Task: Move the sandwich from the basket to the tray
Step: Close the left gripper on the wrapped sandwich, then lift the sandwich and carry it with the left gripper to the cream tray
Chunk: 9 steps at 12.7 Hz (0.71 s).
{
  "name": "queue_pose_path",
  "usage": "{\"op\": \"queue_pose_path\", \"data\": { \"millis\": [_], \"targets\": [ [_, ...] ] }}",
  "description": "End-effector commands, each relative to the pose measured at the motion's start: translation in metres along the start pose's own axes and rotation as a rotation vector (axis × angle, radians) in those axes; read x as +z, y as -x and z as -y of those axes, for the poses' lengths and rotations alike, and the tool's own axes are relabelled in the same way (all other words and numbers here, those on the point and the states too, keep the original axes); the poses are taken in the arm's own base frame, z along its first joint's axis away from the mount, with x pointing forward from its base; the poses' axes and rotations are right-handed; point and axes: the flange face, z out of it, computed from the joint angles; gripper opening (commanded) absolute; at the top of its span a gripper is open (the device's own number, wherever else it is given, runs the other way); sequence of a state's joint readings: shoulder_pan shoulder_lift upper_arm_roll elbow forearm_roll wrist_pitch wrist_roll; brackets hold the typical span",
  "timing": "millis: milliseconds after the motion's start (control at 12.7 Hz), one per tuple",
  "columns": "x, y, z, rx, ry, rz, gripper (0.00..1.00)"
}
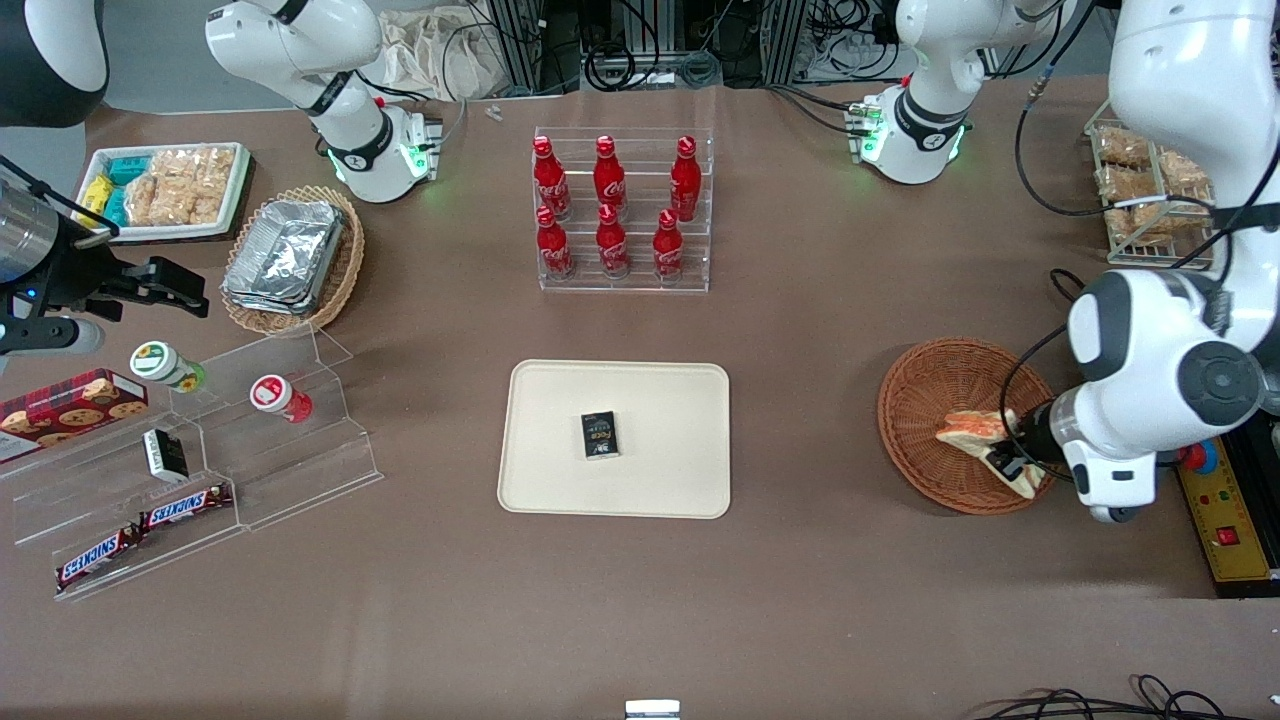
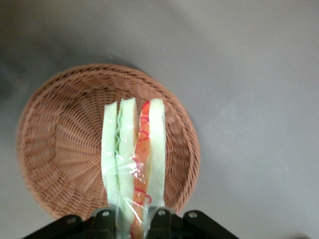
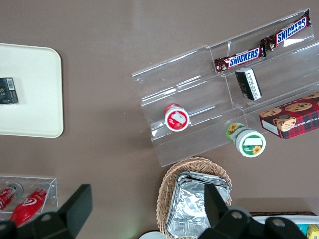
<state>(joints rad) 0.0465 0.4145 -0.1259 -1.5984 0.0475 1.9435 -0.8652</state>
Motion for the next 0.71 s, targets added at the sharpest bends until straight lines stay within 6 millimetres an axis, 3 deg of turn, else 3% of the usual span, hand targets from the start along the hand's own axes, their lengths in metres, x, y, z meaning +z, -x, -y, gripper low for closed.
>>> {"op": "queue_pose_path", "data": {
  "millis": [0, 79, 157, 236, 315, 629],
  "targets": [
    [-0.069, 0.026, -0.035, 0.044, 0.021, -0.024, 0.00],
    [-0.092, 0.043, -0.056, 0.082, 0.065, -0.043, 0.00],
    [-0.102, 0.058, -0.071, 0.119, 0.087, -0.047, 0.00],
    [-0.097, 0.079, -0.090, 0.186, 0.093, -0.031, 0.00],
    [-0.090, 0.103, -0.109, 0.256, 0.095, -0.007, 0.00],
    [-0.016, 0.198, -0.192, 0.480, -0.004, -0.062, 0.00]
  ]
}}
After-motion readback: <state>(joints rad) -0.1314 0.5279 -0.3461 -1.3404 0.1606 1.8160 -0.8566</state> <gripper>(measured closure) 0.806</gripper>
